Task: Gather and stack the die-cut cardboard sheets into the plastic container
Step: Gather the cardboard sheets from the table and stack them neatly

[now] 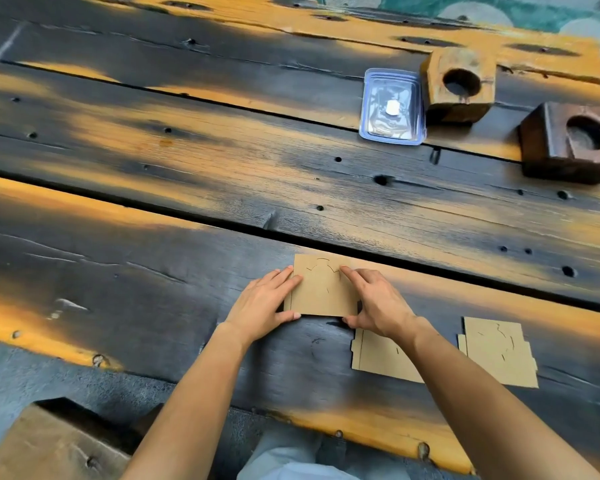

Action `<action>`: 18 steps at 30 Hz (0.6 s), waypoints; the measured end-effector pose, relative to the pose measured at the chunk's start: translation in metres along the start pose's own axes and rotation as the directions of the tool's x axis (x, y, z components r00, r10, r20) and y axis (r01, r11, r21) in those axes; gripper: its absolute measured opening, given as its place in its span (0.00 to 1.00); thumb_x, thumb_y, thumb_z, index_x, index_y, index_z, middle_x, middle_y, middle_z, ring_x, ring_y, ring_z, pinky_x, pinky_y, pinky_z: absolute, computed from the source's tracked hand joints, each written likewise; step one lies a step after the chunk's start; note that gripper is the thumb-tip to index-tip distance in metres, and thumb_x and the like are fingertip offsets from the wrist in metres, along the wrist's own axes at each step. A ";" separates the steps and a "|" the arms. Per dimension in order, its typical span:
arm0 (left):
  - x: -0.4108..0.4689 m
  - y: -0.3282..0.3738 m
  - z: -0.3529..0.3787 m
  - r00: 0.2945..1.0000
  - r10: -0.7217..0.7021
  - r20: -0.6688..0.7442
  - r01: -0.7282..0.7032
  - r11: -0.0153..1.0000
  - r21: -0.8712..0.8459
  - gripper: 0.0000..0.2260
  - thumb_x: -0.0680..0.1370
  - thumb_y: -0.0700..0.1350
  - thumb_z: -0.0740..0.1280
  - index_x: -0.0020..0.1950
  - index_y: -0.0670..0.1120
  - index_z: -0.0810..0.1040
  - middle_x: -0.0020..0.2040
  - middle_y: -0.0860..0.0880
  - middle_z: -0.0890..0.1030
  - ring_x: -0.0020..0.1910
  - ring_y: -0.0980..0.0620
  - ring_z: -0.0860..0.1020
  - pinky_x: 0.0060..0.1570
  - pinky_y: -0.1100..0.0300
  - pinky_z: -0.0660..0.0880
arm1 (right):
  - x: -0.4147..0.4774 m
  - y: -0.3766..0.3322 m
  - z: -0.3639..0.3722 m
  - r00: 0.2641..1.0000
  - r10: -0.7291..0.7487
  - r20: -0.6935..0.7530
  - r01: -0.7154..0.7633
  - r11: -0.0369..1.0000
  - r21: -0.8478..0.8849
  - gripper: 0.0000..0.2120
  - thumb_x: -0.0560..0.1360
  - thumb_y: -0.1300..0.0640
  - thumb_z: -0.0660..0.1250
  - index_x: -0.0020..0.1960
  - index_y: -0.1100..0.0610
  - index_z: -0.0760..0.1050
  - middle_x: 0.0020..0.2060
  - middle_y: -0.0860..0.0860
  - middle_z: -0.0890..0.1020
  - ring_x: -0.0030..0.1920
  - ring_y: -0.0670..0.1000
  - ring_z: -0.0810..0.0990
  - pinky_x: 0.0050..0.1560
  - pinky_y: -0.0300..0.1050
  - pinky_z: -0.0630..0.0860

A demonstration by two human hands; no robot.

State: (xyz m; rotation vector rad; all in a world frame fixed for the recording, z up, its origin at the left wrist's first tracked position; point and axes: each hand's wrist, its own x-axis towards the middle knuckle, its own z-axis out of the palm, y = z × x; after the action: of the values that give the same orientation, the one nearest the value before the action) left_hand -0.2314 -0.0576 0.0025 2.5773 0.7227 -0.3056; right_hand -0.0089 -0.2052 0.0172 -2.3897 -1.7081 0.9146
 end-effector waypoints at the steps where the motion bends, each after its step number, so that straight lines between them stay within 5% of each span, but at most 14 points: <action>1: 0.000 0.003 0.000 1.000 0.010 0.002 -0.010 1.000 0.000 0.35 0.77 0.60 0.69 0.80 0.52 0.60 0.82 0.50 0.58 0.79 0.47 0.59 0.75 0.50 0.62 | -0.004 0.002 -0.001 1.000 0.009 -0.002 -0.009 1.000 -0.001 0.51 0.68 0.44 0.77 0.81 0.53 0.51 0.75 0.56 0.66 0.75 0.56 0.62 0.74 0.47 0.64; 18: 0.013 0.066 0.024 0.996 0.081 0.034 -0.082 0.996 0.029 0.35 0.77 0.61 0.68 0.80 0.52 0.60 0.82 0.50 0.58 0.79 0.47 0.59 0.74 0.49 0.63 | -0.065 0.048 -0.010 0.997 0.079 -0.015 -0.079 0.997 -0.015 0.50 0.69 0.44 0.77 0.81 0.52 0.51 0.74 0.55 0.65 0.75 0.55 0.62 0.73 0.47 0.65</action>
State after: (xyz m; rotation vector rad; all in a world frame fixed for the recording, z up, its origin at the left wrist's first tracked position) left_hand -0.1877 -0.1134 0.0012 2.6163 0.6040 -0.3344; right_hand 0.0233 -0.2784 0.0349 -2.4837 -1.6332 0.8947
